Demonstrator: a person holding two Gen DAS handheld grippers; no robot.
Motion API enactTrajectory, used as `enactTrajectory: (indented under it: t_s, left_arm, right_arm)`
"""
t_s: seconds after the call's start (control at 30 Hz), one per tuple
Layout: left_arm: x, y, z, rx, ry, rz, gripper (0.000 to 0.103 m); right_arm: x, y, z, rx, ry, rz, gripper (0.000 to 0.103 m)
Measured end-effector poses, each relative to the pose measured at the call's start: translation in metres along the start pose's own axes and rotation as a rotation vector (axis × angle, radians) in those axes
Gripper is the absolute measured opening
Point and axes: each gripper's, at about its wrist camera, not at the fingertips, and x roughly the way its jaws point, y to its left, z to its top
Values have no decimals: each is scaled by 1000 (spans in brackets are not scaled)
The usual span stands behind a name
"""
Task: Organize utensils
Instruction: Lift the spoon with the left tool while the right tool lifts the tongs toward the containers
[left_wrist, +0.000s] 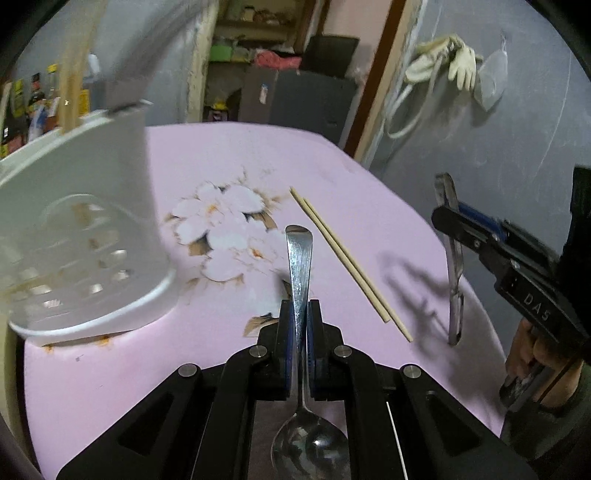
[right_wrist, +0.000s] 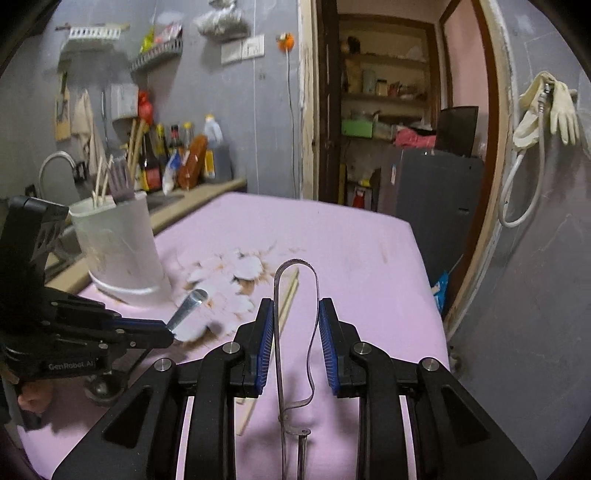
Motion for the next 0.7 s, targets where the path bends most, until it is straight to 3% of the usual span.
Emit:
enactTrajectory:
  t_s: [0.4,0.53,0.7]
  left_arm:
    - [-36,4,-13,-26,-121,3,4]
    - [-51,3,-25,-44,-187,26,4]
    - [-65,-3,-38,-41,-267,70,4]
  right_arm:
    - [-14,16,-2,5,-71,19,22]
    - [-25,17,-7,46,-120,68,22]
    - [-35,32,-12,29,-173,71,22]
